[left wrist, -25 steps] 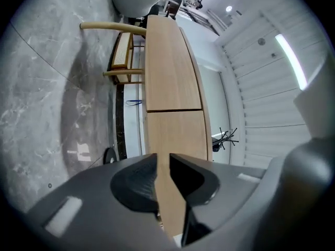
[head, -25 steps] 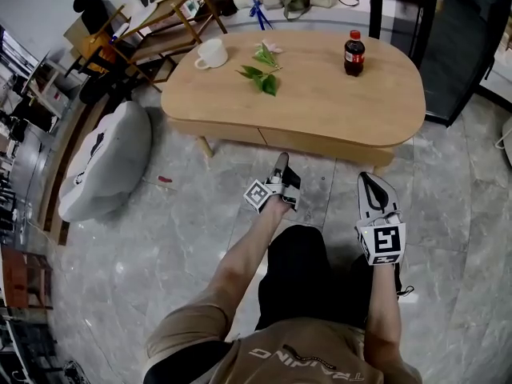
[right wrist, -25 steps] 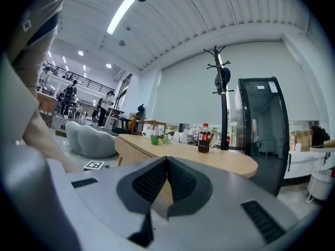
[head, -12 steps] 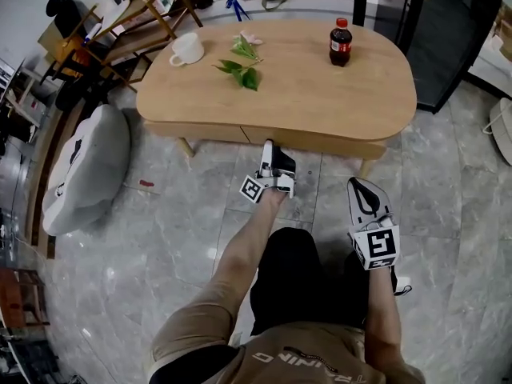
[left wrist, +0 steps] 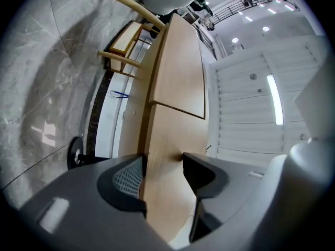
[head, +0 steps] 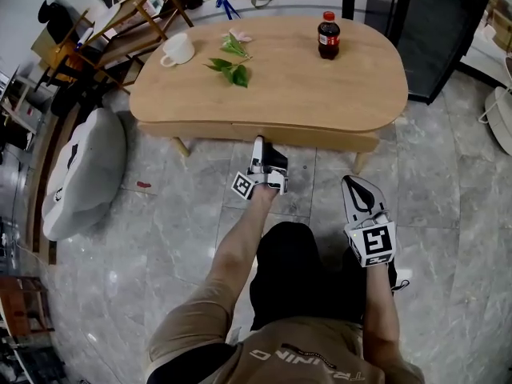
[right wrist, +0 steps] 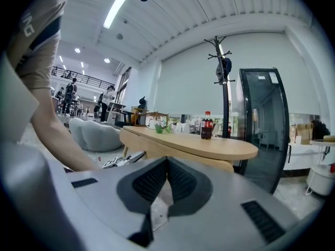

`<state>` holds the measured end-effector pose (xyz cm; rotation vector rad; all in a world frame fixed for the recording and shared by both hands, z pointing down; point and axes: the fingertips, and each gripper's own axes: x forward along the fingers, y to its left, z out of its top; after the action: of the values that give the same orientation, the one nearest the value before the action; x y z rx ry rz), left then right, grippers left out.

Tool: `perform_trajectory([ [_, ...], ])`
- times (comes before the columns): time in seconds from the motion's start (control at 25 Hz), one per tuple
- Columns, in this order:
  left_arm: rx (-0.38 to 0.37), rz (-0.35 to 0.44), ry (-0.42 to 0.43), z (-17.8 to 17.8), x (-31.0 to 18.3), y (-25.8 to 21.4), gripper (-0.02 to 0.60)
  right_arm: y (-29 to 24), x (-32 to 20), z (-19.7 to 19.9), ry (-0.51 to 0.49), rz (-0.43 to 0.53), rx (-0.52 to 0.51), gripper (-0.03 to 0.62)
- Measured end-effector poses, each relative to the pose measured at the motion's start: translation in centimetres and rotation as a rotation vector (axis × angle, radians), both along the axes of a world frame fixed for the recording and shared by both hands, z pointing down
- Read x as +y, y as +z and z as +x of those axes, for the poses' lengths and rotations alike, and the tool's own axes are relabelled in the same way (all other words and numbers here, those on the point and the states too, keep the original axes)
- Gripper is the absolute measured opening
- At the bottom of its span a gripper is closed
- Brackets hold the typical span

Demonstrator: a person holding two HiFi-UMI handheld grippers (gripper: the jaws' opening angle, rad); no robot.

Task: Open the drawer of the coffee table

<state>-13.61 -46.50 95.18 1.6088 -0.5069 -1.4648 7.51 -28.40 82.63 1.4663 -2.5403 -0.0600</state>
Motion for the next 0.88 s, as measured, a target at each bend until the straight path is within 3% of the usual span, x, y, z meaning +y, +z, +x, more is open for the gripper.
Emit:
perform_trajectory([
  [0.44, -0.050, 0.024, 0.054, -0.7, 4.7, -0.6, 0.218, 0.0, 1.6, -0.2, -0.034, 0.016, 0.025, 0.005],
  [0.88, -0.086, 0.031, 0.056, -1.4, 9.2, -0.9, 0.218, 0.3, 3.4, -1.5, -0.106, 0.017, 0.013, 0.005],
])
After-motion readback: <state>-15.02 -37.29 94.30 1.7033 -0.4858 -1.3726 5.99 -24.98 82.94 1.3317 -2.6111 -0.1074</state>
